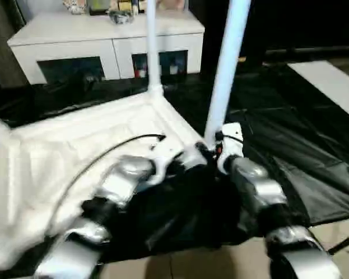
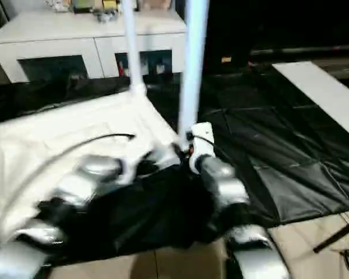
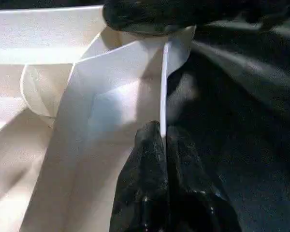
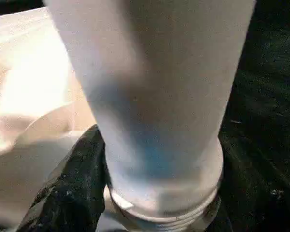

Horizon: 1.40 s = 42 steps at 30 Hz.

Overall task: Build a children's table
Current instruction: Rotate leg to tighten

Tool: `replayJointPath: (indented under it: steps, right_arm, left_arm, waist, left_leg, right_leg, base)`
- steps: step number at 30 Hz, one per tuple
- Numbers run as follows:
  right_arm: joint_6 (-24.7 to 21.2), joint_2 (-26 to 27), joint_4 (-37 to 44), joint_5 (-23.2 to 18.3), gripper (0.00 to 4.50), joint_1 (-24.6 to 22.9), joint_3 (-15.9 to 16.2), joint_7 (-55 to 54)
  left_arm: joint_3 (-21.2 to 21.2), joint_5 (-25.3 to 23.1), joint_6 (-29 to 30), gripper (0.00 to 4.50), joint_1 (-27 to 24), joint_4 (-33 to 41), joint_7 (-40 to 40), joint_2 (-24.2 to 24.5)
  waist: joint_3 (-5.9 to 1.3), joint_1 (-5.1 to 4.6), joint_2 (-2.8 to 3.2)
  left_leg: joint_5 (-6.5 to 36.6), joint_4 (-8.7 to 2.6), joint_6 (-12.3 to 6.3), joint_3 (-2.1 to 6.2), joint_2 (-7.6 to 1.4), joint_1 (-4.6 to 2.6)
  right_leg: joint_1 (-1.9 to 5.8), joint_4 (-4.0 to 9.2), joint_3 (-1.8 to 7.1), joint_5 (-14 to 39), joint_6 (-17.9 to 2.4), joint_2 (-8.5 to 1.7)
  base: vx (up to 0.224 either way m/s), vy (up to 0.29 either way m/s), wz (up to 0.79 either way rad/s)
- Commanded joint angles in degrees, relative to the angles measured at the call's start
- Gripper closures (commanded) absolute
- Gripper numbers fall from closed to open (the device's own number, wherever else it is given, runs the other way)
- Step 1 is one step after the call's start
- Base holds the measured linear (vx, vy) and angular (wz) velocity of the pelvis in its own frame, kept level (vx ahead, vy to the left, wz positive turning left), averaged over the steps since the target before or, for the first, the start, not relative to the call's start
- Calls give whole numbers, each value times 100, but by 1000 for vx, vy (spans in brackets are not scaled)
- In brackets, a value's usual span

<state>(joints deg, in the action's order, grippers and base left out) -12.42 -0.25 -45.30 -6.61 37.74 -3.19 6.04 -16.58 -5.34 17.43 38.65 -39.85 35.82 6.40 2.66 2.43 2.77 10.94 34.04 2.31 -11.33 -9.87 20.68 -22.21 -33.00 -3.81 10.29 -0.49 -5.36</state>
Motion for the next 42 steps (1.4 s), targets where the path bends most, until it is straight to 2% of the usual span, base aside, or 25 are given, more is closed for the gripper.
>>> replayJointPath:
  steps: [1,5,7,8,9,11,12,14,16,17,19,21,22,23,24,26,27,28,30,32,34,35,37,39,42]
  right_arm:
    - [-50,363,-466,-153,178,-132,24,-264]
    - [305,528,-641,7,178,112,35,-229]
    - [455,505,-543,5,122,142,106,86]
    - [529,478,-545,40,108,160,130,137]
    - [696,323,-468,128,108,170,208,296]
    - [728,253,-401,139,86,159,231,394]
    - [745,209,-360,144,76,152,246,457]
    - [797,-35,-229,198,66,120,355,855]
    - [706,-347,74,193,42,9,510,1450]
    - [702,-355,83,192,32,5,514,1466]
    - [569,-798,621,118,32,-239,725,2397]
    - [599,-1295,1074,115,32,-494,983,3334]
    - [619,-1359,1124,121,32,-526,1021,3449]
    - [618,-1524,1269,99,32,-615,1124,3791]
    - [615,-1672,1402,65,32,-695,1218,4109]
    - [530,-1919,1654,-37,32,-830,1378,4660]
    - [450,-2040,1813,-109,32,-900,1470,4960]
    - [311,-2165,2016,-196,32,-976,1556,5285]
    - [221,-2230,2122,-244,32,-1009,1592,5466]
    - [216,-2303,2158,-214,32,-1012,1656,5667]
    - [230,-2295,2121,-197,32,-997,1657,5671]
    - [238,-2291,2091,-193,32,-983,1663,5684]
    - [202,-2298,2058,-204,47,-951,1688,5727]
    - [168,-2324,2075,-190,58,-955,1714,5769]
    - [161,-2342,2061,-151,86,-959,1736,5806]
  left_arm:
    - [349,-149,-79,450,151,-429,-1088,-33]
    - [348,-187,-257,450,258,-650,-1106,-74]
    - [249,-209,-438,450,228,-621,-861,46]
    - [211,-210,-536,450,222,-636,-762,90]
    - [46,-236,-860,450,142,-572,-277,271]
    - [37,-214,-826,450,99,-514,-150,325]
    - [39,-198,-786,450,72,-475,-85,354]
    - [-18,-109,-892,450,-53,-294,421,514]
    - [-172,-4,-1178,450,-233,-12,1159,745]
    - [-177,0,-1188,450,-239,-4,1181,751]
    - [-360,181,-1300,450,-465,372,2015,1049]
    - [-509,326,-1252,450,-621,673,2621,1328]
    - [-532,347,-1264,450,-641,714,2711,1365]
    - [-554,421,-1191,450,-684,842,2896,1440]
    - [-556,466,-1145,450,-714,930,3026,1483]
    - [-573,633,-984,450,-785,1195,3440,1606]
    - [-583,699,-909,450,-812,1325,3634,1675]
    - [-565,733,-876,450,-828,1421,3751,1734]
    - [-549,736,-901,450,-817,1426,3759,1758]
    - [-527,727,-948,450,-776,1363,3752,1785]
    - [-522,725,-947,450,-770,1348,3749,1787]
    - [-521,719,-940,450,-767,1344,3747,1790]
    - [-512,714,-874,450,-794,1426,3743,1814]
    - [-500,719,-835,450,-812,1472,3769,1820]
    - [-491,712,-826,450,-822,1486,3776,1819]
  waist:
    - [-264,-61,-9]
    - [-253,-105,3]
    - [-269,-94,-16]
    - [-297,-73,-31]
    - [-307,-66,-36]
    - [-306,-117,-47]
    - [-324,-129,-25]
    - [-328,-84,-63]
    - [-314,-30,-60]
    - [-317,-24,-59]
    - [-330,23,-43]
    - [-332,131,-47]
    - [-372,154,-22]
    - [-389,160,13]
    - [-418,201,-2]
    - [-429,237,-5]
    - [-437,263,-9]
    - [-442,289,-2]
    - [-434,300,-8]
    - [-431,315,-4]
    - [-382,314,4]
    - [-363,301,-2]
    - [-353,285,-13]
    - [-346,264,-21]
    - [-363,258,-34]
  left_leg:
    - [2913,-516,303,250,-263,-249]
    - [3259,-569,253,289,-264,-241]
    - [3128,-594,208,290,-271,-189]
    - [2883,-595,162,281,-277,-149]
    - [2708,-588,100,272,-273,-105]
    - [2496,-619,55,304,-278,28]
    - [2251,-628,48,313,-292,88]
    - [2094,-557,-37,226,-279,-13]
    - [2039,-536,-162,217,-294,-29]
    - [1966,-535,-178,199,-310,-30]
    - [1866,-523,-186,177,-315,-52]
    - [1687,-482,-252,114,-347,-88]
    - [1422,-466,-283,110,-353,-52]
    - [1198,-455,-310,112,-351,-33]
    - [831,-407,-403,97,-353,-42]
    - [520,-362,-573,84,-334,-11]
    - [416,-342,-620,90,-333,-10]
    - [295,-315,-782,87,-336,-10]
    - [366,-298,-813,84,-334,2]
    - [475,-308,-753,100,-348,6]
    - [898,-352,-562,101,-362,-8]
    - [1187,-380,-401,110,-362,-17]
    - [1383,-409,-236,119,-363,-34]
    - [1468,-420,-160,122,-361,-38]
    - [1261,-404,-202,125,-350,-7]
  right_leg:
    - [-19,592,144,3124,-590,-326]
    - [17,636,88,3129,-470,-334]
    - [56,609,119,2962,-493,-356]
    - [75,574,153,2766,-564,-378]
    - [80,555,177,2608,-625,-398]
    - [186,496,165,2448,-654,-407]
    - [227,445,157,2164,-703,-402]
    - [129,465,202,1909,-941,-406]
    - [134,494,210,2158,-983,-426]
    - [107,491,225,2229,-958,-415]
    - [104,463,236,2006,-1007,-392]
    - [66,387,257,1549,-1156,-344]
    - [118,295,249,1144,-1286,-343]
    - [132,256,245,847,-1353,-335]
    - [150,181,230,229,-1494,-312]
    - [180,106,228,-356,-1656,-307]
    - [179,83,227,-473,-1679,-313]
    - [172,66,225,-653,-1749,-309]
    - [153,70,231,-477,-1745,-315]
    - [154,86,220,-167,-1693,-316]
    - [126,154,222,435,-1616,-314]
    - [127,194,229,836,-1526,-323]
    - [120,234,239,1212,-1402,-331]
    - [115,247,251,1332,-1346,-330]
    - [136,231,254,1179,-1320,-340]
  base:
    - [0,0,0]
    - [0,0,0]
    - [0,0,0]
    - [0,0,0]
    - [0,0,0]
    - [-3,3,-10]
    - [3,-3,-22]
    - [1,-2,-11]
    - [0,0,0]
    - [0,0,0]
    - [0,0,0]
    - [71,-44,9]
    - [78,-42,11]
    - [80,-32,5]
    - [78,-16,-1]
    - [72,-8,-1]
    - [54,6,2]
    - [54,6,2]
    - [0,0,0]
    - [0,0,0]
    - [0,0,0]
    - [0,0,0]
    - [0,0,0]
    - [0,0,0]
    - [0,0,0]
